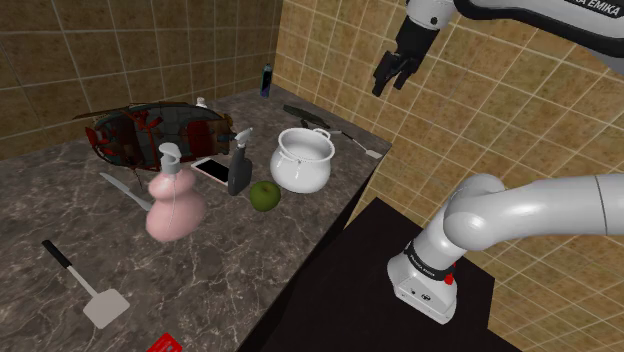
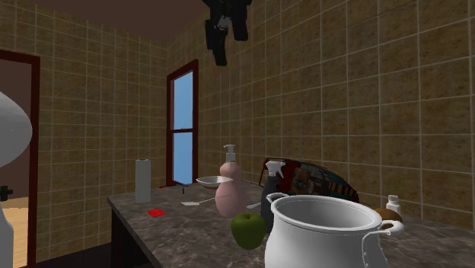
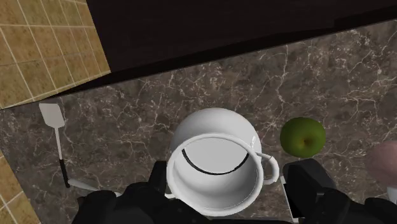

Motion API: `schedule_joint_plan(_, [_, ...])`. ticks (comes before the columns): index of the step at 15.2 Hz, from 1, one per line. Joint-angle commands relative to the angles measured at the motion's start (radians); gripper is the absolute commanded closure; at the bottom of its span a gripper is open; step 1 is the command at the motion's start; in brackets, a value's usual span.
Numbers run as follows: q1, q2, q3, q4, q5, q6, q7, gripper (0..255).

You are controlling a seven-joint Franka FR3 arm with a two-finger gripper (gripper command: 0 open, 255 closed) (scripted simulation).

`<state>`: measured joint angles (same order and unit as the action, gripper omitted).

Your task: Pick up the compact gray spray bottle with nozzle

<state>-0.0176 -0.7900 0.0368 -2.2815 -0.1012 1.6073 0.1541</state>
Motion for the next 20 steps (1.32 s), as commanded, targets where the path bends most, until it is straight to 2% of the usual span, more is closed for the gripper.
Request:
schedule_joint_plan(1, [0.000, 0.000, 0.000, 0.000, 0.000, 0.000, 0.000, 0])
schedule_joint_plan(10, [-0.037, 0.271, 0.091, 0.022, 0.169, 0.122, 0.337, 0])
schedule_joint_plan(20, [-0.054, 0.625, 0.143, 0.133, 0.337, 0.281, 0.645, 0])
